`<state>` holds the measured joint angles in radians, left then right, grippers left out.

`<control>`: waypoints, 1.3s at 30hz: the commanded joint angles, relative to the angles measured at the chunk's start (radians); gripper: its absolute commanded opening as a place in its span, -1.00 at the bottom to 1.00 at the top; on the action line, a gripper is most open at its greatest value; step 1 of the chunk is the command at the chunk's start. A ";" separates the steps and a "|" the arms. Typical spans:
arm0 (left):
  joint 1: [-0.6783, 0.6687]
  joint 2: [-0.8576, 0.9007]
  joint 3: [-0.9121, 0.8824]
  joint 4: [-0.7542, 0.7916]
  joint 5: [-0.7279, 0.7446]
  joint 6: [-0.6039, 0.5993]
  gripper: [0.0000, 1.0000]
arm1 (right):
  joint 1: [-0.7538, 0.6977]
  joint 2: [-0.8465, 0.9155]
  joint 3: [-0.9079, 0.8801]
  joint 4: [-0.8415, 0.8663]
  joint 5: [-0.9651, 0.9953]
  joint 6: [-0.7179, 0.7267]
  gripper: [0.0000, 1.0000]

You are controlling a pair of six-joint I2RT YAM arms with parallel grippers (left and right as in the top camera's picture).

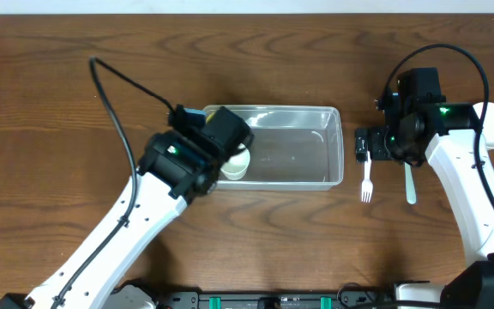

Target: Pack container

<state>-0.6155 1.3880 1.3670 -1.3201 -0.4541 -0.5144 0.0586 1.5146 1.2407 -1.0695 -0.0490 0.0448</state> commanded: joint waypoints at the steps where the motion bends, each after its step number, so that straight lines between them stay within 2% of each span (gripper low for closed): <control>1: 0.072 0.003 -0.014 0.003 0.123 -0.100 -0.56 | -0.006 0.004 0.013 -0.001 0.004 0.003 0.98; 5: 0.164 0.003 -0.050 0.038 0.216 -0.095 -0.37 | -0.006 0.004 0.013 -0.001 0.004 0.003 0.98; 8: 0.225 0.004 -0.099 0.097 0.288 -0.034 -0.30 | -0.006 0.004 0.013 -0.001 0.004 0.003 0.98; 16: 0.332 0.019 -0.262 0.225 0.400 -0.009 -0.29 | -0.006 0.004 0.013 -0.005 0.004 0.003 0.99; 22: 0.340 0.065 -0.332 0.292 0.414 0.010 -0.28 | -0.006 0.004 0.013 -0.005 0.004 0.003 0.99; 30: 0.340 0.201 -0.339 0.336 0.418 0.028 -0.29 | -0.006 0.004 0.013 -0.008 0.004 0.003 0.99; 33: 0.340 0.231 -0.339 0.339 0.417 0.028 -0.31 | -0.006 0.004 0.013 -0.012 0.004 0.003 0.99; 39: 0.340 0.237 -0.339 0.339 0.417 0.047 -0.78 | -0.006 0.004 0.013 -0.012 0.004 0.003 0.98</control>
<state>-0.2813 1.6215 1.0351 -0.9791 -0.0330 -0.4873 0.0586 1.5150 1.2407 -1.0805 -0.0490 0.0448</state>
